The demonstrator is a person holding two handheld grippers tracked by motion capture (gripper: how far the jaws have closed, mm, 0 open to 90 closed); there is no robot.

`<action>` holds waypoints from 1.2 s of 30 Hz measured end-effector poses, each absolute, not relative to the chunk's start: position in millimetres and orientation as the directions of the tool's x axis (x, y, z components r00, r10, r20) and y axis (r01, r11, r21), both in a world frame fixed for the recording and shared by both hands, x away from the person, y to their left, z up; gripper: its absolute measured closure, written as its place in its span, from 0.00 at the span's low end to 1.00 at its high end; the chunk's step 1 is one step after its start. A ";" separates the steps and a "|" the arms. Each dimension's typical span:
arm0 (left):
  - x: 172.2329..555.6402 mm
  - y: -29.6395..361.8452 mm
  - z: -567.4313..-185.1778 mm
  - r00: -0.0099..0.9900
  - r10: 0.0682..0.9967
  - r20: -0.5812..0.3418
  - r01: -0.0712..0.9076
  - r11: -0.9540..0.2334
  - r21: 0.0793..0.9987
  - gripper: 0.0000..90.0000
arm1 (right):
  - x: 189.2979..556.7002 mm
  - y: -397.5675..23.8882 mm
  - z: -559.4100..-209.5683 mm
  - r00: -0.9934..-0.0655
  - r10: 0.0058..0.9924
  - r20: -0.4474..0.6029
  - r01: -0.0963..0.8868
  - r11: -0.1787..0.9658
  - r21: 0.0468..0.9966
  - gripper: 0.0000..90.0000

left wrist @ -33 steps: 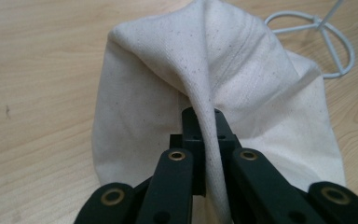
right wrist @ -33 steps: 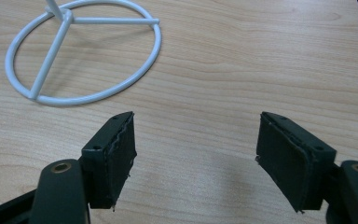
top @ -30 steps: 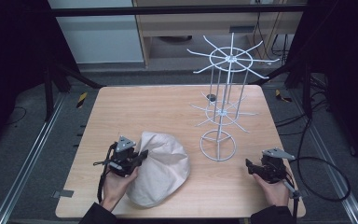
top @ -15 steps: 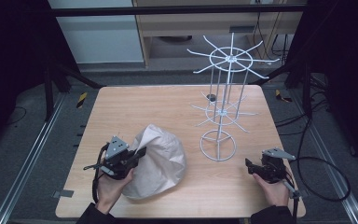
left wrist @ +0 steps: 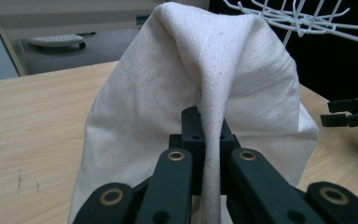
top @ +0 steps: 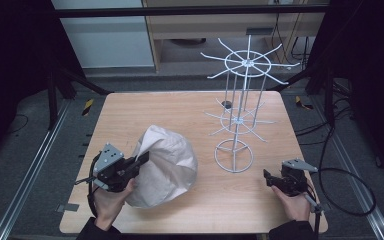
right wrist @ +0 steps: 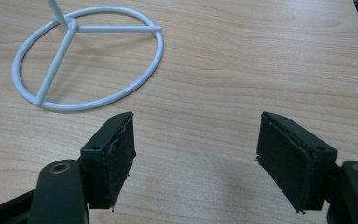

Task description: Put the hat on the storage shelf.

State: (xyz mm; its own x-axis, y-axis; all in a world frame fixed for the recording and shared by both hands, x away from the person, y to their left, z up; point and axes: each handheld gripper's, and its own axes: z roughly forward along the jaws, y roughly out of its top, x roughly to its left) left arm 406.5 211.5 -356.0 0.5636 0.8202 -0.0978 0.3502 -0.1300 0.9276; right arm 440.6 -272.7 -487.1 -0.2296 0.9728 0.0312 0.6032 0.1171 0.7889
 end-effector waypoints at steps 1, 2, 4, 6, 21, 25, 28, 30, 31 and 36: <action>405.9 212.4 -354.9 0.565 0.819 -0.098 0.345 -0.127 0.930 0.99 | 440.7 -273.0 -487.4 -0.230 0.973 0.026 0.601 0.121 0.790 0.31; 405.1 213.7 -353.5 0.567 0.818 -0.099 0.338 -0.121 0.934 0.99 | 440.7 -273.0 -487.5 -0.230 0.973 0.026 0.601 0.120 0.790 0.31; 404.2 214.7 -352.1 0.568 0.817 -0.100 0.330 -0.115 0.937 0.99 | 440.7 -272.6 -487.6 -0.231 0.973 0.028 0.600 0.119 0.791 0.30; 402.7 215.9 -349.9 0.568 0.817 -0.098 0.318 -0.108 0.942 0.99 | 440.8 -272.4 -487.7 -0.232 0.972 0.027 0.599 0.121 0.791 0.30; 387.2 223.2 -320.8 0.595 0.797 -0.102 0.210 -0.032 0.977 0.99 | 440.6 -272.8 -488.7 -0.234 0.972 0.017 0.591 0.128 0.796 0.30; 384.7 221.3 -316.4 0.606 0.790 -0.093 0.190 -0.030 0.981 0.99 | 440.3 -272.8 -488.9 -0.232 0.972 0.020 0.592 0.125 0.796 0.30; 385.6 218.8 -315.2 0.612 0.786 -0.091 0.183 -0.028 0.983 0.99 | 439.7 -272.6 -488.5 -0.233 0.972 0.024 0.591 0.121 0.798 0.30; 387.7 216.7 -314.8 0.614 0.784 -0.092 0.181 -0.027 0.983 0.99 | 439.7 -272.8 -488.5 -0.233 0.972 0.025 0.588 0.121 0.799 0.30; 387.7 216.7 -314.8 0.614 0.784 -0.092 0.181 -0.027 0.983 0.99 | 439.7 -272.9 -488.5 -0.234 0.972 0.025 0.587 0.121 0.800 0.30; 392.1 215.5 -311.1 0.615 0.781 -0.105 0.169 0.000 0.986 0.99 | 439.6 -272.8 -488.5 -0.234 0.972 0.022 0.584 0.123 0.802 0.30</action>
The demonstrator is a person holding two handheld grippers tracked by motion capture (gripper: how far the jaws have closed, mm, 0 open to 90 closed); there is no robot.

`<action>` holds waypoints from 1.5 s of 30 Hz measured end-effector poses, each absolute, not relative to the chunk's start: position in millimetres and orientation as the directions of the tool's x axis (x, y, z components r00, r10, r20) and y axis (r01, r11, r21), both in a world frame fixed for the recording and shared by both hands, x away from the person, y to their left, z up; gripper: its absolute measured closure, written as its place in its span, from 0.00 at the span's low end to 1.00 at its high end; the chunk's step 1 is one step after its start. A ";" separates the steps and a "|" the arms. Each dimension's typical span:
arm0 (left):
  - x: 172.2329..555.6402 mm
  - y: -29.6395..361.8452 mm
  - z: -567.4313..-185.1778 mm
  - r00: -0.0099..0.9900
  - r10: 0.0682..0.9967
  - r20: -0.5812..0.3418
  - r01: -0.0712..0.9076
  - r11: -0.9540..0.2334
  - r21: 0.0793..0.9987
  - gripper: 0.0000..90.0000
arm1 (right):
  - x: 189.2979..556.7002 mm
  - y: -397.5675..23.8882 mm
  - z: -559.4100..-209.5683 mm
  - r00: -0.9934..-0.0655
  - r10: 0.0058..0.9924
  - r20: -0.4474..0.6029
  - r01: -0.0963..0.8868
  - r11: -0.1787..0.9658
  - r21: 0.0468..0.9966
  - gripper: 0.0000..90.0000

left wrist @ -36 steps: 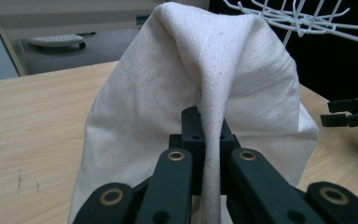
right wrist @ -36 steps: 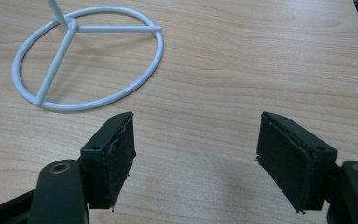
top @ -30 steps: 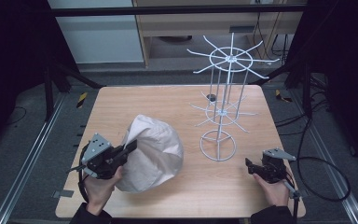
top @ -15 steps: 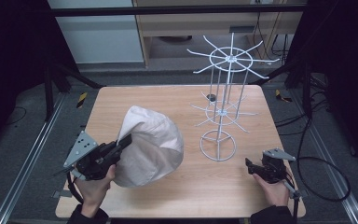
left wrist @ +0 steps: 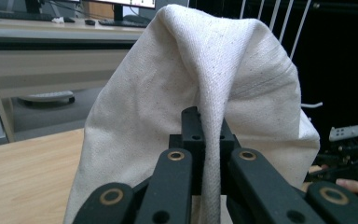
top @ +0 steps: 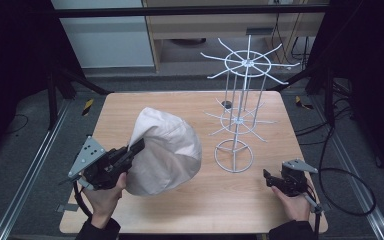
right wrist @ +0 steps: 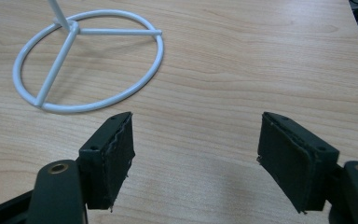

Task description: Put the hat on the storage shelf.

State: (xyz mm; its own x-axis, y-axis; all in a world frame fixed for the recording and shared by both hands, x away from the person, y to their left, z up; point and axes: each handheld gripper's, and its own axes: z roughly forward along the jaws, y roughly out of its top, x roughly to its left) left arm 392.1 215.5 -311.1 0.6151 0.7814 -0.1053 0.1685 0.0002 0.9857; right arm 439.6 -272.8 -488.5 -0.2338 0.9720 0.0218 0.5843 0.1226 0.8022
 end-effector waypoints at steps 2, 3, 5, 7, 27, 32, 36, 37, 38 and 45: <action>394.0 217.0 -307.0 0.618 0.777 -0.117 0.157 0.023 0.987 0.99 | 439.5 -273.2 -488.5 -0.235 0.972 0.021 0.584 0.124 0.802 0.30; 394.4 217.5 -305.8 0.618 0.776 -0.122 0.154 0.033 0.988 0.99 | 439.5 -273.3 -488.5 -0.234 0.972 0.021 0.584 0.123 0.802 0.30; 395.7 218.8 -302.7 0.620 0.773 -0.134 0.150 0.051 0.987 0.99 | 439.6 -273.4 -488.5 -0.234 0.972 0.022 0.584 0.123 0.802 0.30; 396.5 220.0 -299.6 0.622 0.770 -0.143 0.144 0.067 0.987 0.99 | 439.6 -273.4 -488.5 -0.234 0.972 0.022 0.586 0.122 0.801 0.30; 402.4 224.8 -273.8 0.644 0.745 -0.172 0.060 0.175 0.983 0.99 | 440.2 -273.7 -489.4 -0.234 0.972 0.015 0.585 0.128 0.800 0.30; 404.2 224.1 -267.5 0.654 0.733 -0.186 0.041 0.211 0.977 0.99 | 440.4 -273.9 -489.4 -0.234 0.972 0.014 0.585 0.129 0.801 0.30; 405.1 223.7 -260.0 0.664 0.722 -0.195 0.026 0.238 0.971 0.99 | 440.2 -274.1 -489.2 -0.232 0.972 0.018 0.586 0.126 0.800 0.30; 405.2 223.6 -258.0 0.667 0.719 -0.195 0.021 0.243 0.970 0.99 | 440.2 -274.1 -489.2 -0.232 0.972 0.018 0.586 0.126 0.800 0.30; 405.2 223.9 -256.2 0.670 0.716 -0.196 0.018 0.248 0.969 0.99 | 440.3 -274.2 -489.2 -0.232 0.973 0.017 0.585 0.126 0.801 0.30; 405.6 224.5 -246.3 0.676 0.710 -0.198 -0.007 0.275 0.962 0.99 | 440.5 -274.5 -489.4 -0.232 0.973 0.016 0.584 0.127 0.802 0.30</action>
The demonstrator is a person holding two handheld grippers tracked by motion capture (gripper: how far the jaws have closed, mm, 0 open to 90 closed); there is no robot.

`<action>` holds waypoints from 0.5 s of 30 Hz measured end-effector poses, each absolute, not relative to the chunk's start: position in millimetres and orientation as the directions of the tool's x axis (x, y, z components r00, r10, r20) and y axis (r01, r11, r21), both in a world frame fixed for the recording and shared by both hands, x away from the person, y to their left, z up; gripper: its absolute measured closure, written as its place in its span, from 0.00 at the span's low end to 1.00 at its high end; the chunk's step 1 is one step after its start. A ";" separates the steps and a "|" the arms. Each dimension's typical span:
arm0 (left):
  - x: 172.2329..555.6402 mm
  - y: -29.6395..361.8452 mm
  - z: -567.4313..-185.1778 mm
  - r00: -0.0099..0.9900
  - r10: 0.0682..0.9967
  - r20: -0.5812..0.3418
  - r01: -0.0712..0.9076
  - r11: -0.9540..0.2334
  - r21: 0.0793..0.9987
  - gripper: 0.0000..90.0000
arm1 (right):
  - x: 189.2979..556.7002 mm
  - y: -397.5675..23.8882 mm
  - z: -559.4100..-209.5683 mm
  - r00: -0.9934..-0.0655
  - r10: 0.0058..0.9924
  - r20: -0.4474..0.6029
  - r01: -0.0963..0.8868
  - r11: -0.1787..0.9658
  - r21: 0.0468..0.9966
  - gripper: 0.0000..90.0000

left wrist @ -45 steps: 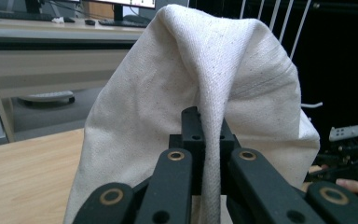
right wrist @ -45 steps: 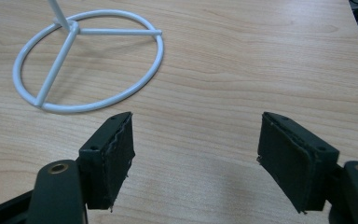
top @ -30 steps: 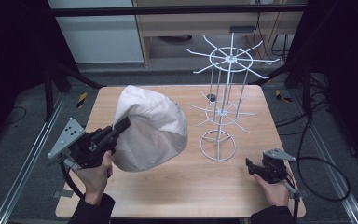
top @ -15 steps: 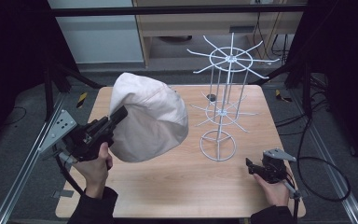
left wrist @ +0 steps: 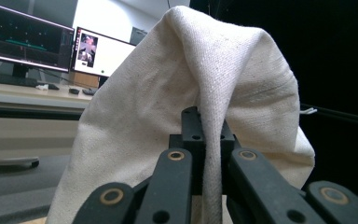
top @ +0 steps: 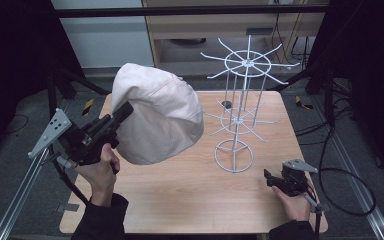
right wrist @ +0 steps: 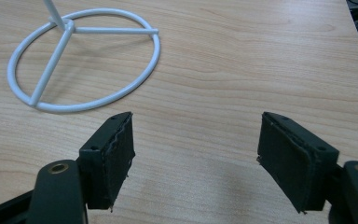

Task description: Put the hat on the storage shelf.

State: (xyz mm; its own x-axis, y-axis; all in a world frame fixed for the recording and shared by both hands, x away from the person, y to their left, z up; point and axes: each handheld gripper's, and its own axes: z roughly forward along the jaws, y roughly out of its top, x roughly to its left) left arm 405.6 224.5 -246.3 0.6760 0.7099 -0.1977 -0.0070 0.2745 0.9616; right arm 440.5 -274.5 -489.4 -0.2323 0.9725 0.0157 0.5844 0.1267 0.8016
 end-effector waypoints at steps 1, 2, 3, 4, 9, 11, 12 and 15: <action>405.9 224.4 -245.6 0.677 0.708 -0.201 -0.006 0.278 0.961 0.99 | 440.3 -274.5 -489.2 -0.231 0.973 0.016 0.584 0.126 0.802 0.30; 406.2 224.4 -244.8 0.678 0.707 -0.202 -0.006 0.281 0.960 0.99 | 440.3 -274.5 -489.2 -0.231 0.973 0.016 0.584 0.126 0.802 0.30; 406.6 224.4 -243.8 0.678 0.706 -0.203 -0.008 0.284 0.959 0.99 | 440.3 -274.5 -489.2 -0.231 0.973 0.016 0.584 0.126 0.802 0.30; 406.9 224.5 -242.5 0.679 0.705 -0.205 -0.009 0.287 0.958 0.99 | 440.4 -274.6 -489.3 -0.231 0.973 0.016 0.585 0.126 0.801 0.30; 408.0 224.3 -236.1 0.683 0.700 -0.208 -0.019 0.301 0.953 0.99 | 440.8 -274.6 -489.6 -0.234 0.972 0.018 0.584 0.126 0.802 0.30; 408.0 223.9 -233.0 0.685 0.699 -0.207 -0.023 0.305 0.952 0.99 | 440.7 -274.8 -489.4 -0.233 0.972 0.020 0.586 0.123 0.801 0.30; 408.1 223.5 -231.3 0.685 0.699 -0.207 -0.027 0.308 0.951 0.99 | 440.7 -274.8 -489.5 -0.233 0.972 0.020 0.585 0.123 0.802 0.30; 408.9 221.7 -225.4 0.687 0.697 -0.206 -0.035 0.315 0.948 0.99 | 440.7 -274.9 -489.6 -0.234 0.972 0.022 0.585 0.123 0.801 0.30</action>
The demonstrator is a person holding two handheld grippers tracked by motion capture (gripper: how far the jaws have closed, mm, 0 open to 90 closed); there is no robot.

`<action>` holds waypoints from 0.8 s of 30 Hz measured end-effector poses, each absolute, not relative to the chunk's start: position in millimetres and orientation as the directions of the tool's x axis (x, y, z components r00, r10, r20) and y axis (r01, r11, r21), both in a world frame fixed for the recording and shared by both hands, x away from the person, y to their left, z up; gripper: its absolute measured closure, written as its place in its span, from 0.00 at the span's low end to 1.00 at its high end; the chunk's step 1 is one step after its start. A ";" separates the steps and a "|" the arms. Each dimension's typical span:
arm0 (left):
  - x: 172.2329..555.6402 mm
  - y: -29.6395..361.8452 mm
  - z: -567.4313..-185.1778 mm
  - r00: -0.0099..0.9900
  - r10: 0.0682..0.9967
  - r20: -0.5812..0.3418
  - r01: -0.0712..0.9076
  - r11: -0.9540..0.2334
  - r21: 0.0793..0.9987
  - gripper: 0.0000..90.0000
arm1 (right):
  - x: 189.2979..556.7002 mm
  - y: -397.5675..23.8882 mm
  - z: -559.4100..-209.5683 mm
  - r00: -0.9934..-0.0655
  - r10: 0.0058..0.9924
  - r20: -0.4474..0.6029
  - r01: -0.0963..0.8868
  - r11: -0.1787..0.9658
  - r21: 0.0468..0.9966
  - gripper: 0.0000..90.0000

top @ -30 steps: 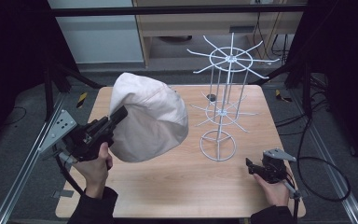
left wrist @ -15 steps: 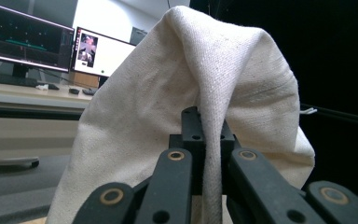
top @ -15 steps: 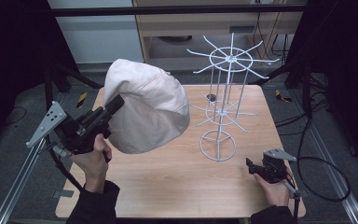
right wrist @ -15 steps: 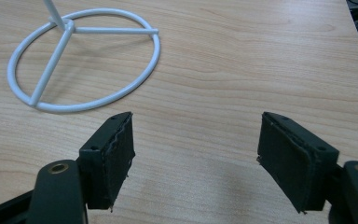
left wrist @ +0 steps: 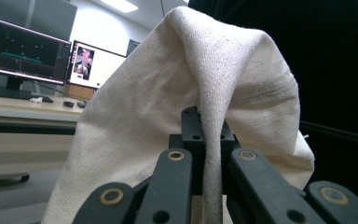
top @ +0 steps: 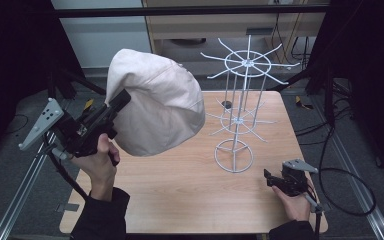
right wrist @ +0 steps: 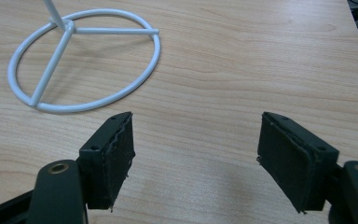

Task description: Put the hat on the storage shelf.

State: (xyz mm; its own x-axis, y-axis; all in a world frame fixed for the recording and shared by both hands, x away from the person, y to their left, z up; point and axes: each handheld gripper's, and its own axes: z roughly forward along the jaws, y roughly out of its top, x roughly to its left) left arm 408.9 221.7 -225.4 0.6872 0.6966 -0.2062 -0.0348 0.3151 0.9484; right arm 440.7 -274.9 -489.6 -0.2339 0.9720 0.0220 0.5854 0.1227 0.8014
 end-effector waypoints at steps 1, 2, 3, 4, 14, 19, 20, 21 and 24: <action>409.2 221.2 -224.0 0.689 0.695 -0.205 -0.036 0.316 0.948 0.99 | 440.7 -274.9 -489.6 -0.234 0.972 0.022 0.585 0.123 0.801 0.30; 409.3 220.6 -222.3 0.691 0.694 -0.204 -0.037 0.316 0.948 0.99 | 440.6 -274.9 -489.5 -0.233 0.972 0.023 0.585 0.122 0.801 0.30; 409.3 219.7 -220.9 0.692 0.693 -0.203 -0.043 0.320 0.946 0.99 | 440.6 -274.9 -489.5 -0.234 0.972 0.023 0.584 0.122 0.802 0.30; 409.3 219.1 -220.1 0.693 0.692 -0.203 -0.045 0.322 0.946 0.99 | 440.5 -274.9 -489.4 -0.234 0.972 0.025 0.584 0.120 0.803 0.30; 413.2 208.0 -207.1 0.705 0.681 -0.199 -0.058 0.334 0.941 0.99 | 440.8 -275.3 -489.5 -0.233 0.972 0.029 0.585 0.117 0.803 0.30; 415.9 196.5 -199.7 0.716 0.671 -0.191 -0.060 0.331 0.942 0.99 | 441.2 -276.1 -489.6 -0.235 0.972 0.028 0.582 0.118 0.804 0.30; 416.3 194.5 -198.8 0.718 0.670 -0.188 -0.061 0.330 0.942 0.99 | 441.3 -276.1 -489.8 -0.234 0.972 0.028 0.583 0.117 0.804 0.30; 416.9 191.8 -197.5 0.721 0.667 -0.186 -0.061 0.328 0.943 0.99 | 441.3 -276.2 -489.9 -0.234 0.972 0.029 0.583 0.117 0.804 0.30; 419.0 184.8 -194.2 0.728 0.660 -0.183 -0.060 0.327 0.943 0.99 | 441.2 -276.1 -489.7 -0.235 0.972 0.030 0.582 0.115 0.805 0.30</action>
State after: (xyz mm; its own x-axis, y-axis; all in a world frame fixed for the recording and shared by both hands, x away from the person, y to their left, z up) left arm 419.0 184.8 -194.2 0.7283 0.6604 -0.1828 -0.0596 0.3268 0.9432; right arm 441.2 -276.1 -489.7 -0.2346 0.9716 0.0304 0.5818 0.1153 0.8051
